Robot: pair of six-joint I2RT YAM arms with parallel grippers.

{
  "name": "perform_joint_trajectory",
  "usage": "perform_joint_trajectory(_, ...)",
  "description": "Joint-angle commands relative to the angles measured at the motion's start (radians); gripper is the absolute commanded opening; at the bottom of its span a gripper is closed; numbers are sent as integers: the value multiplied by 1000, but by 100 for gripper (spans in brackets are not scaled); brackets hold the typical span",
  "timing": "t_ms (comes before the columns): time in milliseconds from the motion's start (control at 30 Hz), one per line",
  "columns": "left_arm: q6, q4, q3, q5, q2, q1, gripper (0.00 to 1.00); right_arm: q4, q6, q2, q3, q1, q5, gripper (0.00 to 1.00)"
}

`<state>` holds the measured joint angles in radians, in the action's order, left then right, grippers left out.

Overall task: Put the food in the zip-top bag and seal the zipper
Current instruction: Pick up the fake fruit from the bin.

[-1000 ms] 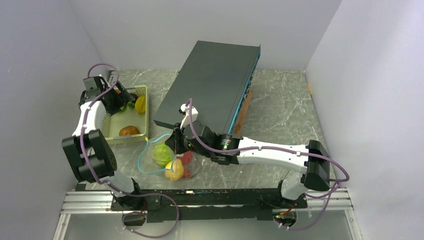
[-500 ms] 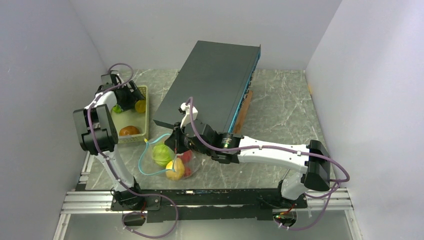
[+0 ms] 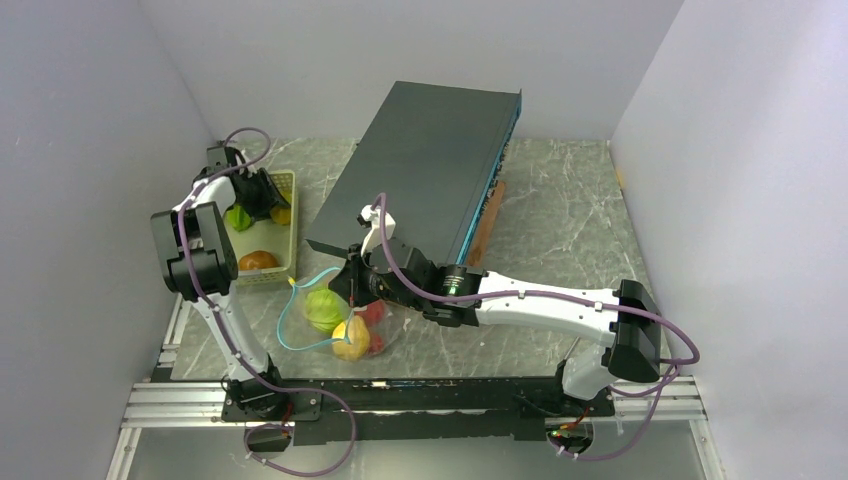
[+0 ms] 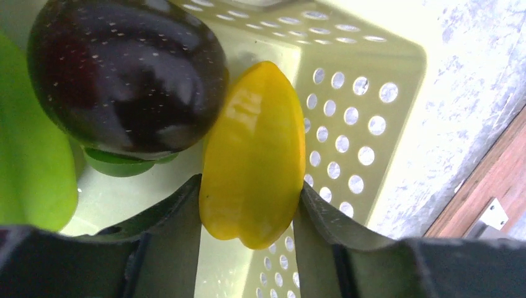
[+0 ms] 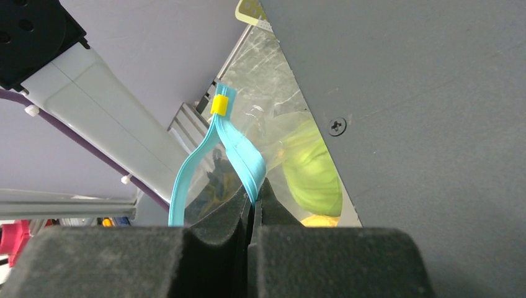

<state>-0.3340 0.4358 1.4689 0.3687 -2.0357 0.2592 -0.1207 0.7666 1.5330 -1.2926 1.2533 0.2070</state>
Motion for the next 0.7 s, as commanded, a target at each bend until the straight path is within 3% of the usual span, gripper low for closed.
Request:
perform_joint_trajectory(0,24,67,39,-39,44,-6,40,-12,10,-12,3,-71,76,0)
perform_joint_trajectory(267,-10,191,-46,-193,262,-6,23,-12,8,-16,8,-71,85,0)
perform_joint_trajectory(667,-24,315,-319,-170,864,-5,21,-15,3,7,2,-71,95,0)
